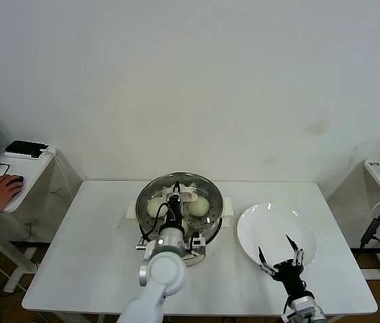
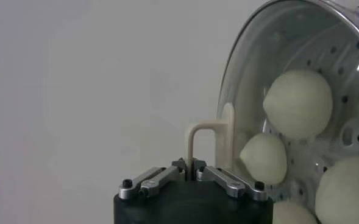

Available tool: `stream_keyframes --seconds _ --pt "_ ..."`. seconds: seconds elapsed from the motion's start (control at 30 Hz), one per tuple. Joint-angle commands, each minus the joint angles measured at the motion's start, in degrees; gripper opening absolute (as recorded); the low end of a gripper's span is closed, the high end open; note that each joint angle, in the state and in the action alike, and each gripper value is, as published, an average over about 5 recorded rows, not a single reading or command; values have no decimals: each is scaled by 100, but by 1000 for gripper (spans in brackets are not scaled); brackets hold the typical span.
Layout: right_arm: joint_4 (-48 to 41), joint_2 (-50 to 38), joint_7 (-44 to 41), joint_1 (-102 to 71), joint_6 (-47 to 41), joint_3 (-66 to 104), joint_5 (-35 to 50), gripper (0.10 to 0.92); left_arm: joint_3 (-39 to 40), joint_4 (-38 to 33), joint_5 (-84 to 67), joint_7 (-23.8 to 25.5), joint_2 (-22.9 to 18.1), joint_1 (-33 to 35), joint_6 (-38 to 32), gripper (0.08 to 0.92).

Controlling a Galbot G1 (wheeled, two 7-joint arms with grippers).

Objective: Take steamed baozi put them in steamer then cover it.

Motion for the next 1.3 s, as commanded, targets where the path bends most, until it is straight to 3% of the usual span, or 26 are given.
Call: stream_keyframes --seconds 0.03,0.43,0.53,0.73,0.93,1.17,1.3 --pt "-2 -1 1 0 8 -7 -5 823 1 52 67 8 -19 -2 -13 132" --pt "-4 3 -8 -12 25 -22 -21 823 -41 125 6 -65 -65 -6 -60 132" --pt "-4 3 -10 -11 23 -28 -25 823 -43 73 -13 -79 -67 35 -71 173" --pt "-9 13 -13 -12 20 -57 -41 823 -44 -169 -34 -90 18 132 -104 345" --pt "-28 8 -14 -18 22 -66 -48 823 -17 -738 -213 -125 367 518 -179 518" --pt "-86 27 -9 -26 13 -139 -66 823 -66 -1578 -583 -326 783 1065 -371 717" --pt "-150 -3 -6 -38 21 -147 -11 823 -277 -2214 -1313 -698 1068 1610 -670 805"
